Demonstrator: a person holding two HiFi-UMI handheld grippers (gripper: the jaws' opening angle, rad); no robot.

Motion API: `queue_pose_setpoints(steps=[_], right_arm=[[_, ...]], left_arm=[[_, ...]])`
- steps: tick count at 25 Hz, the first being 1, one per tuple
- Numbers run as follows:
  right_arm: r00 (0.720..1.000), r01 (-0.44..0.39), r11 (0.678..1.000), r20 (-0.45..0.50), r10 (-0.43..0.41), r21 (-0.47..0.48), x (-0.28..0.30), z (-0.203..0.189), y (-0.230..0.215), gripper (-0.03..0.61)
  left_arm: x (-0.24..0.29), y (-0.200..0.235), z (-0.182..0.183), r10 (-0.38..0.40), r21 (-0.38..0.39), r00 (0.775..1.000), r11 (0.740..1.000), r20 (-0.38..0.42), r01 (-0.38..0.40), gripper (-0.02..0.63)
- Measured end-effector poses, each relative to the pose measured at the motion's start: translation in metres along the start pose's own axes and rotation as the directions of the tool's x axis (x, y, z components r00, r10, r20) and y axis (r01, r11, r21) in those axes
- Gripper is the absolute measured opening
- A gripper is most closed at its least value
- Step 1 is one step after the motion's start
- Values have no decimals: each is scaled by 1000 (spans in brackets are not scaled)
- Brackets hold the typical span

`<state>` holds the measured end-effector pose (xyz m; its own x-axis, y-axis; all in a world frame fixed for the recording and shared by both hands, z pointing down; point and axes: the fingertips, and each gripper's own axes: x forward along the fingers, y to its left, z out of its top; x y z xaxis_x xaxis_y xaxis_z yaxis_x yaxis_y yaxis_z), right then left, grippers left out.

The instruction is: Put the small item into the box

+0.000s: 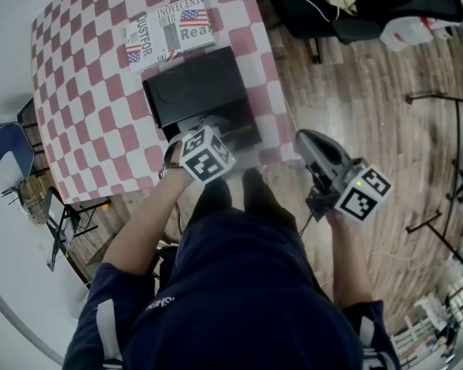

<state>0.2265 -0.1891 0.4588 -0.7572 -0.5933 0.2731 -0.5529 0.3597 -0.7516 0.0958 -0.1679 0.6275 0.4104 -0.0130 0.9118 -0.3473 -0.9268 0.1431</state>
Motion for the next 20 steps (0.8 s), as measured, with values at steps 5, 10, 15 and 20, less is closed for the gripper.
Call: queue_pose_setpoints(steps=[5, 10, 15, 20], right_arm=[[1000, -3, 1000, 12, 3, -20, 9, 6, 9, 17], [1000, -2, 999, 14, 3, -33, 19, 5, 24, 17], [1000, -6, 998, 17, 7, -65, 28, 5, 46, 17], [1000, -23, 992, 5, 24, -121, 36, 2, 72, 17]], left_arm=[[-45, 9, 22, 29, -118, 979, 993, 199, -6, 111], [-99, 15, 39, 88, -155, 931, 987, 355, -34, 68], [-154, 17, 48, 134, -179, 859, 982, 494, -50, 47], [-198, 18, 44, 176, -199, 795, 977, 581, -71, 39]])
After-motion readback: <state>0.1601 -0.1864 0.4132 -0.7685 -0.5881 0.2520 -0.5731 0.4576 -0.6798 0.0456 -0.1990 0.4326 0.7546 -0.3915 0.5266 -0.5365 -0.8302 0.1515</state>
